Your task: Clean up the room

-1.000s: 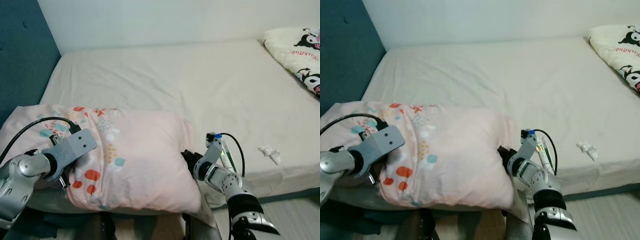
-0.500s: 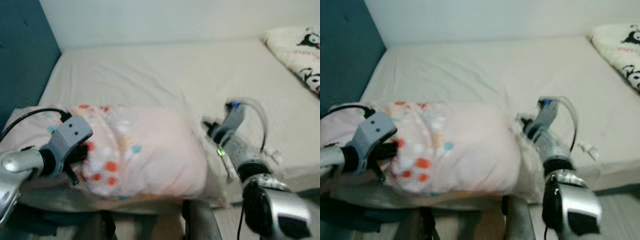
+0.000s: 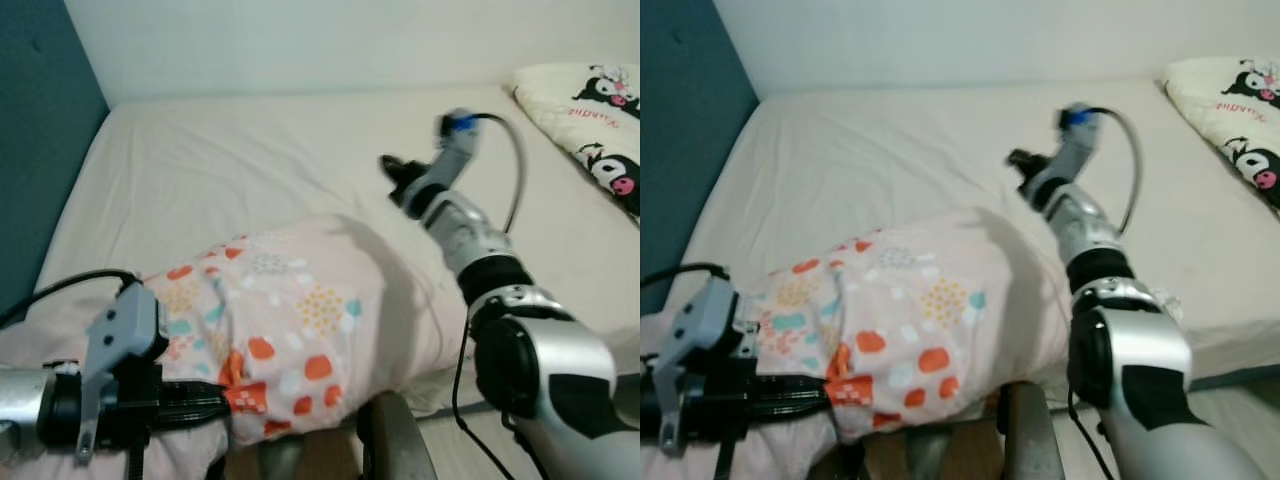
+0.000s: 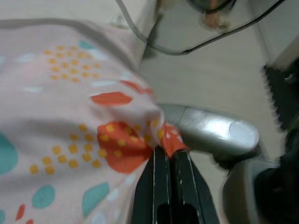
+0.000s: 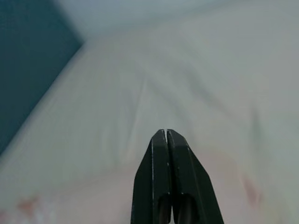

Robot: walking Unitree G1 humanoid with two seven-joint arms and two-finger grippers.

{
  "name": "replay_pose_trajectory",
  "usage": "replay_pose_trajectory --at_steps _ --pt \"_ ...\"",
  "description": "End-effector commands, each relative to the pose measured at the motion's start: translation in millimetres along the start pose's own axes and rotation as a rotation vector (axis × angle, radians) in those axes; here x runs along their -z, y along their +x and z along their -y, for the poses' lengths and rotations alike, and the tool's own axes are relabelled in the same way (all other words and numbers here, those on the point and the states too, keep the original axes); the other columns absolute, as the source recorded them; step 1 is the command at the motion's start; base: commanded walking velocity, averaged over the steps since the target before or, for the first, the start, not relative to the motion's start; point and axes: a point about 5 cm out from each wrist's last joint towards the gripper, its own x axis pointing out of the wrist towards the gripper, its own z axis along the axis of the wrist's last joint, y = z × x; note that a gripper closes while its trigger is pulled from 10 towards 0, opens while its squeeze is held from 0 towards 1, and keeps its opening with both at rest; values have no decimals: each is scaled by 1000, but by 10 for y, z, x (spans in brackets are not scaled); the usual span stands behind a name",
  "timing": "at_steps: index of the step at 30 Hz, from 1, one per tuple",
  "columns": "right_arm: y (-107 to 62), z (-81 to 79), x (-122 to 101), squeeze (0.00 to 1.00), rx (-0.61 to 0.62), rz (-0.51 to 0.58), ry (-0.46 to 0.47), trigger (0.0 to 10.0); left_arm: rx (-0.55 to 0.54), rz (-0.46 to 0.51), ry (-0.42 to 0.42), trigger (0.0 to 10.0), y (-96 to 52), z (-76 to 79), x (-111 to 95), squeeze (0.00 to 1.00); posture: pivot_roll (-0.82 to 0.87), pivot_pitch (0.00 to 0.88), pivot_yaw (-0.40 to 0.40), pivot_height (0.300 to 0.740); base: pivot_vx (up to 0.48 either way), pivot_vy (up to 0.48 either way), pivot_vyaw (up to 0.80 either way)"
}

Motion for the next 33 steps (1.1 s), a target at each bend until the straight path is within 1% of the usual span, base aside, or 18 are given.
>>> replay_pose_trajectory --at_steps 1,2,3,5,7,8,9,10,12,14,16,17,19,20,25,27,30,33 --pt "-18 -12 292 0 -10 -138 -49 10000 76 10 4 0 29 124 -53 0 53 153 -39 546 0 0 0" --pt "-18 -12 292 0 -10 -138 -49 10000 76 10 4 0 29 124 -53 0 53 153 -39 546 0 0 0" --pt "-69 85 401 0 49 -186 -72 10000 127 6 -36 0 55 216 -27 0 47 152 -33 546 0 0 0" --pt "-69 85 401 0 49 -186 -72 10000 127 6 -36 0 55 216 -27 0 47 152 -33 546 0 0 0" --pt "-176 350 365 0 213 -166 -68 10000 196 0 -74 0 110 322 10 0 32 151 -27 546 0 0 0" --pt "-253 496 352 1000 283 -147 -9 10000 221 -8 -93 0 156 356 53 0 17 147 -20 546 0 0 0" --pt "-303 582 348 1000 320 -134 34 10000 234 -14 -105 0 186 375 82 0 17 147 -20 546 0 0 0" --pt "-303 582 348 1000 320 -134 34 10000 234 -14 -105 0 186 375 82 0 17 147 -20 546 0 0 0" --pt "-388 684 419 1000 338 -136 139 10000 241 -23 -121 0 241 377 142 0 8 150 -18 546 0 0 0" --pt "-416 693 493 1000 322 -158 178 10000 239 -23 -124 0 262 366 158 0 -3 147 -14 546 0 0 0" --pt "-478 687 665 1000 268 -216 241 10000 238 -11 -133 0 301 355 171 0 -7 151 -11 546 0 0 0" --pt "-478 687 665 1000 268 -216 241 10000 238 -11 -133 0 301 355 171 0 -7 151 -11 546 0 0 0" --pt "-574 695 812 1000 207 -258 307 10000 233 -17 -139 0 324 343 197 0 -18 152 -10 546 0 0 0" --pt "-574 695 812 1000 207 -258 307 10000 233 -17 -139 0 324 343 197 0 -18 152 -10 546 0 0 0" --pt "-695 586 1001 1000 23 -302 419 10000 223 -36 -139 0 364 309 247 0 -35 158 -10 546 0 0 0" --pt "-722 567 1074 1000 21 -325 438 10000 223 -38 -136 0 374 306 251 0 -35 161 -14 546 0 0 0" --pt "-804 457 1303 1000 -21 -397 538 10000 225 -41 -129 0 396 311 256 0 -32 166 -14 546 0 0 0" --pt "-865 397 1425 1000 -44 -452 569 10000 226 -44 -127 0 399 314 257 0 -31 167 -13 546 0 0 0"
